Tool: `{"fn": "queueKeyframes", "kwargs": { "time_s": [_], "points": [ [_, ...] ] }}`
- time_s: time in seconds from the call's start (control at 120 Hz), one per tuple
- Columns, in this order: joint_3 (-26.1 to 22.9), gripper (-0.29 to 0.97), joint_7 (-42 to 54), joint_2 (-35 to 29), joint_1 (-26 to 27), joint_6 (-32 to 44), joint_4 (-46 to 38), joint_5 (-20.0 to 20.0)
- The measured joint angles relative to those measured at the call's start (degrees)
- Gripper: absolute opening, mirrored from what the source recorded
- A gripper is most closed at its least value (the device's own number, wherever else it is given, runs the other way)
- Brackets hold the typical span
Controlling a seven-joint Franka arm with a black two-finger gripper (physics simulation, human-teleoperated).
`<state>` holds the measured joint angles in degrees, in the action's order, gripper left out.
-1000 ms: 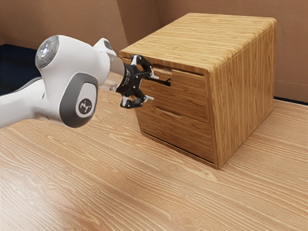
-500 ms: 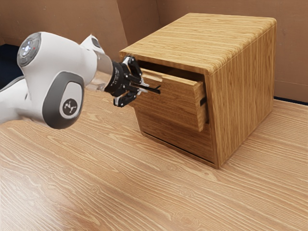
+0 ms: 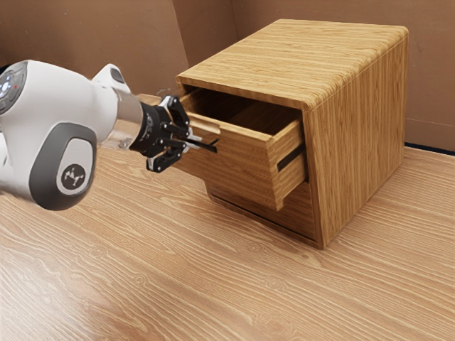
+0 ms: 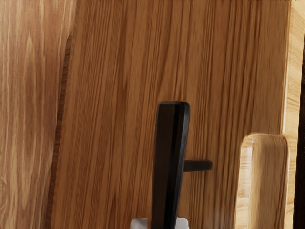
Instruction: Pull the drawer handle with one arm to open the drawer
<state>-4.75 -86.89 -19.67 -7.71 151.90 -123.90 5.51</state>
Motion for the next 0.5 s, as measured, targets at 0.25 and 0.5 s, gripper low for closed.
{"fn": "queueKeyframes", "kwargs": {
  "time_s": [0.25, 0.5],
  "points": [
    [0.02, -0.11, -0.04, -4.79, -0.25, 0.05, -4.41, -0.09],
    [0.09, -0.10, 0.00, -9.24, -0.34, 0.10, -8.39, 0.02]
  ]
}}
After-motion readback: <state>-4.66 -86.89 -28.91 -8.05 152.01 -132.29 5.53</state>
